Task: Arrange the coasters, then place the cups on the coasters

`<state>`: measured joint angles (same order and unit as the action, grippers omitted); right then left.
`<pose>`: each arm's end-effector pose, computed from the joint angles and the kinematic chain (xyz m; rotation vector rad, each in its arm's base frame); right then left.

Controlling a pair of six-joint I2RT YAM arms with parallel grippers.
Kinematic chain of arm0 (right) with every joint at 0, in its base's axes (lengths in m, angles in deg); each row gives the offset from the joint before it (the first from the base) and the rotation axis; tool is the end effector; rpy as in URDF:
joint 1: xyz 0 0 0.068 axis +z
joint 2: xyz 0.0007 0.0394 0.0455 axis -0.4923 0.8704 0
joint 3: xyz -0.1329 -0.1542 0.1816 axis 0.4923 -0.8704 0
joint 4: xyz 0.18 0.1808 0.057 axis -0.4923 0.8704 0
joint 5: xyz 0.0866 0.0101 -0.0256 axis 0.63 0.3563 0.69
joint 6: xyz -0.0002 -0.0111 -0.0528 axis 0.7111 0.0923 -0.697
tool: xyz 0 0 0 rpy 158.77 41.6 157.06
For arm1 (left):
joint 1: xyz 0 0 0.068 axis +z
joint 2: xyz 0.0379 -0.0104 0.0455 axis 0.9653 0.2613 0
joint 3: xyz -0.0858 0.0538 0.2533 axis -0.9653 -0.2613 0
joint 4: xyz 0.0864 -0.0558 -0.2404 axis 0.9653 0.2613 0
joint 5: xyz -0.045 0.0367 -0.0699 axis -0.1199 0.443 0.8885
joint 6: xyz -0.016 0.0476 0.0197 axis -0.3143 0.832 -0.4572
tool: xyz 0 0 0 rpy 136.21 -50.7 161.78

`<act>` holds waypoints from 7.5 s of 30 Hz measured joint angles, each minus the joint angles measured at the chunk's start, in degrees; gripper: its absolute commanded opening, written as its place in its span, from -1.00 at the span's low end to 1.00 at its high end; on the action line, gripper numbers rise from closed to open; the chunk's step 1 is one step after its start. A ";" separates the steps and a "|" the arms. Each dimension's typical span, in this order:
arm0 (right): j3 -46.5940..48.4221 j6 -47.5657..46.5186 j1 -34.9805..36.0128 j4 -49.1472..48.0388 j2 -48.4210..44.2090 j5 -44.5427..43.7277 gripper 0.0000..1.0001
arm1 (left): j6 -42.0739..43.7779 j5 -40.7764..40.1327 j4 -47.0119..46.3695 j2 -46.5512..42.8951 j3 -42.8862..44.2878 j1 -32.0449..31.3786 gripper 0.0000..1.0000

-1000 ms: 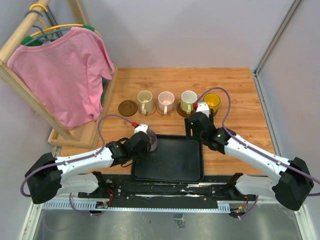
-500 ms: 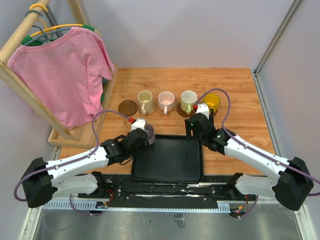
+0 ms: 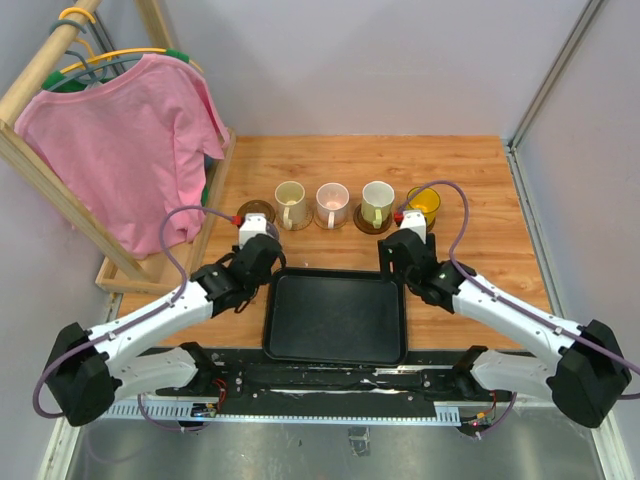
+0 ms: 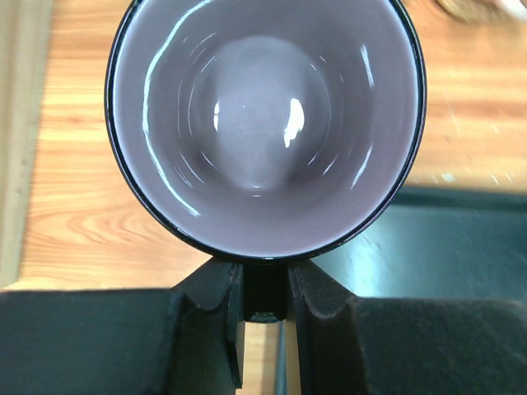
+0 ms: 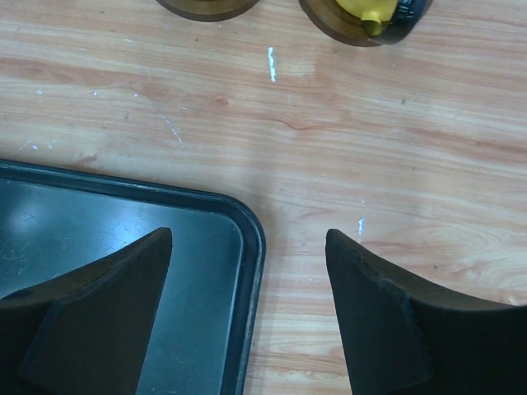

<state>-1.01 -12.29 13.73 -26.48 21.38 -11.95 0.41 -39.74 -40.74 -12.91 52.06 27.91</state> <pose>0.1823 0.1488 0.2405 -0.0988 2.2094 0.1049 0.1593 -0.1405 0.2358 0.0231 2.2145 -0.0156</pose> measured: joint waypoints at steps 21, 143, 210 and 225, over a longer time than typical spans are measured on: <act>-2.01 -2.58 -2.51 0.17 -6.08 -1.57 0.52 | 13.88 11.89 -18.14 21.05 8.17 26.93 -0.99; -1.18 -1.29 -2.82 0.33 -2.73 1.07 0.52 | 17.31 25.18 -10.36 30.69 21.35 34.05 0.59; 1.88 -0.52 -2.82 -3.50 7.72 8.07 -0.04 | 9.70 28.52 -19.50 12.46 -0.04 23.19 0.59; -3.43 3.63 -2.82 -0.17 -1.92 1.55 0.10 | 8.81 28.39 -29.57 23.43 -0.04 18.62 0.61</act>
<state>-4.44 -8.67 10.91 -26.65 19.46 -10.40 9.22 -11.35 -70.31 10.52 52.01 46.54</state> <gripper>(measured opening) 0.537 0.800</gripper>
